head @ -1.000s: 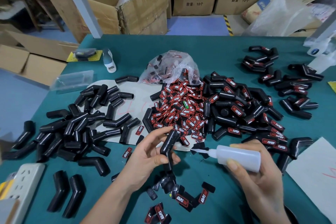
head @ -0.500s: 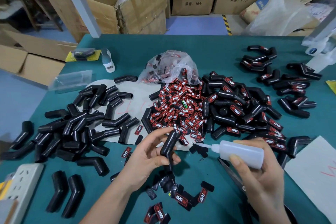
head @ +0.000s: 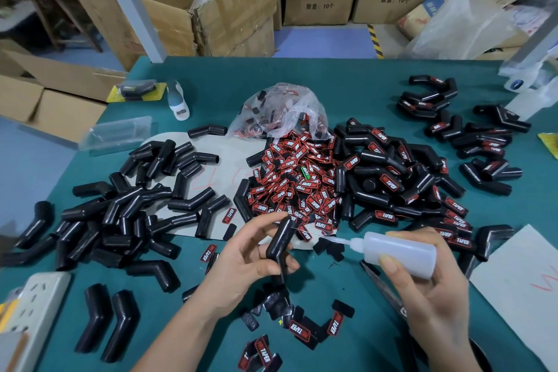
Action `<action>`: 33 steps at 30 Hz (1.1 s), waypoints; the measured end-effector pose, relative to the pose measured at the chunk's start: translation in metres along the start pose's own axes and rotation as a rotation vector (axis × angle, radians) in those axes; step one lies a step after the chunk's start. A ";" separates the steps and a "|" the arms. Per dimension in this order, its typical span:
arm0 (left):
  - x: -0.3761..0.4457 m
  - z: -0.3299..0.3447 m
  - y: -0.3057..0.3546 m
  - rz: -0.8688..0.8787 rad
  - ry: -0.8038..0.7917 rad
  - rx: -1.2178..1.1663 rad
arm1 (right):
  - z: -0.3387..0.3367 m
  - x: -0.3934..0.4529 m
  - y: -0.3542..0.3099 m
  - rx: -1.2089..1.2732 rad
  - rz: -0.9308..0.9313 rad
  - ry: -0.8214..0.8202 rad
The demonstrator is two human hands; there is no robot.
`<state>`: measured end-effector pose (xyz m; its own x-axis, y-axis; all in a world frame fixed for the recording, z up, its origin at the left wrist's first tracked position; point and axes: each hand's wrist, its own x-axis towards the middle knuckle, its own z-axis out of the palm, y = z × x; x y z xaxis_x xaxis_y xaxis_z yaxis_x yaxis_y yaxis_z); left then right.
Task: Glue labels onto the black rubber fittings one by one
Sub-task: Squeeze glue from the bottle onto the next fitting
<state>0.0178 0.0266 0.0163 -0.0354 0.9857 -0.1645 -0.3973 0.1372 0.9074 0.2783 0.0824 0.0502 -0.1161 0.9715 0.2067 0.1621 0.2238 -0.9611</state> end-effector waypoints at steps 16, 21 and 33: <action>-0.001 -0.002 0.002 0.001 0.008 -0.087 | -0.007 0.004 0.005 0.146 0.083 0.029; 0.001 -0.007 -0.003 0.002 0.029 -0.107 | -0.007 0.011 0.013 0.218 0.150 0.027; 0.008 -0.012 -0.012 0.046 0.132 -0.029 | 0.008 0.014 0.029 -0.390 0.236 -0.095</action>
<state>0.0116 0.0315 -0.0009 -0.1741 0.9692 -0.1744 -0.4186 0.0874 0.9040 0.2739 0.1019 0.0243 -0.1185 0.9920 -0.0444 0.5492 0.0282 -0.8352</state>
